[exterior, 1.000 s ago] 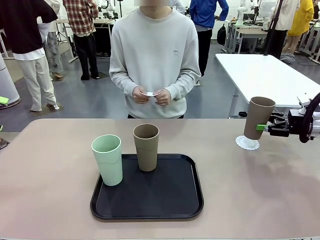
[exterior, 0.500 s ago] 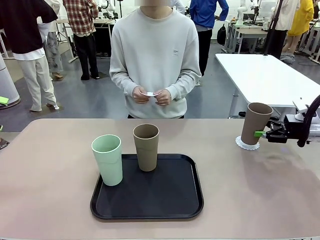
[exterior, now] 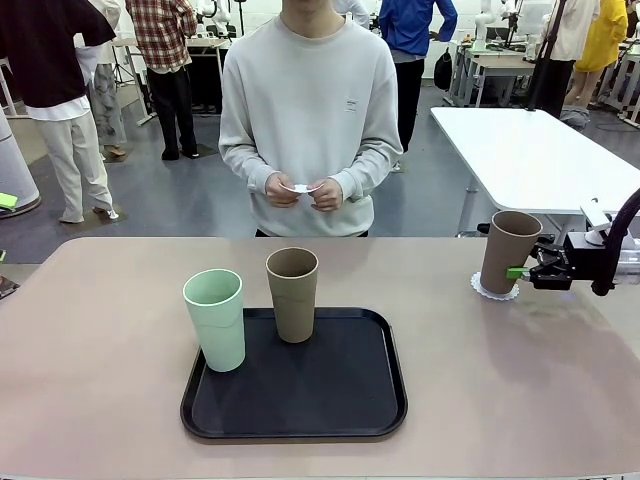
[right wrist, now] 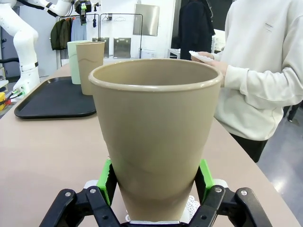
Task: Place coasters on the table and set cups on them.
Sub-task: Pick up one Reusable plastic cup and place it on a coaster set by the human.
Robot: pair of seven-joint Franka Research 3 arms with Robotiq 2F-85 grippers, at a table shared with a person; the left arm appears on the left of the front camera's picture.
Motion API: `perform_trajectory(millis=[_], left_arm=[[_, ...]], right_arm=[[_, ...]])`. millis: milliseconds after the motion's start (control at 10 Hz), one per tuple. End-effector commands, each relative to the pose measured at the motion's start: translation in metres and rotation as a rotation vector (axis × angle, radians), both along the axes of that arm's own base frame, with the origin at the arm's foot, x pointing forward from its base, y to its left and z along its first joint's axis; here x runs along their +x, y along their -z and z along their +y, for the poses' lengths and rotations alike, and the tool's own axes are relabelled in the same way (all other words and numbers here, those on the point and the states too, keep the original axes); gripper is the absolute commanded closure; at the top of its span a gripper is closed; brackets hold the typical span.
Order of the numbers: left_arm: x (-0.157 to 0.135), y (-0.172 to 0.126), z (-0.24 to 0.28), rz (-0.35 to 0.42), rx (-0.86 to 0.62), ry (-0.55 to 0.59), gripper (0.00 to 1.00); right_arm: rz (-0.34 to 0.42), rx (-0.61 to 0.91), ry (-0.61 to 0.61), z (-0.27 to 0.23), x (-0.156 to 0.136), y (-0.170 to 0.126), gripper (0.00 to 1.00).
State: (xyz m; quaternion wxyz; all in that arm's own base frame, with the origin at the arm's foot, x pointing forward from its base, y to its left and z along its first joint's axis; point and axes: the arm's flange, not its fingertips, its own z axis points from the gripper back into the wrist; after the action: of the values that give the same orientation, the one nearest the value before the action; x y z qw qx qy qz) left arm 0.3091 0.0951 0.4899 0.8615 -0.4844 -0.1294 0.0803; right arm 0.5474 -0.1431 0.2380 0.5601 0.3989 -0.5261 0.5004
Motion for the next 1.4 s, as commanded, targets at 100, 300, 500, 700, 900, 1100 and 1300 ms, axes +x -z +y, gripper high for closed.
perform_trajectory(millis=[100, 300, 500, 700, 900, 1100, 1300], left_arm=[[-0.002, 0.002, 0.001, -0.019, -0.014, 0.005, 0.0], [-0.002, 0.002, 0.001, -0.019, -0.014, 0.005, 0.0], [-0.002, 0.002, 0.001, -0.019, -0.014, 0.005, 0.0], [-0.002, 0.002, 0.001, -0.019, -0.014, 0.005, 0.0], [-0.002, 0.002, 0.001, -0.019, -0.014, 0.005, 0.0], [-0.002, 0.002, 0.001, -0.019, -0.014, 0.005, 0.0], [-0.002, 0.002, 0.001, -0.019, -0.014, 0.005, 0.0]], right_arm=[[-0.001, -0.005, -0.015, -0.002, 0.01, 0.004, 0.18], [0.019, 0.002, -0.002, -0.006, 0.017, 0.009, 0.18], [0.035, 0.004, 0.004, -0.008, 0.019, 0.012, 0.18], [0.043, 0.01, 0.011, -0.01, 0.021, 0.013, 0.18], [0.043, 0.008, 0.013, -0.01, 0.021, 0.013, 0.18], [0.062, 0.0, 0.018, -0.01, 0.021, 0.012, 0.0], [0.095, -0.038, 0.019, -0.01, 0.02, 0.012, 0.0]])
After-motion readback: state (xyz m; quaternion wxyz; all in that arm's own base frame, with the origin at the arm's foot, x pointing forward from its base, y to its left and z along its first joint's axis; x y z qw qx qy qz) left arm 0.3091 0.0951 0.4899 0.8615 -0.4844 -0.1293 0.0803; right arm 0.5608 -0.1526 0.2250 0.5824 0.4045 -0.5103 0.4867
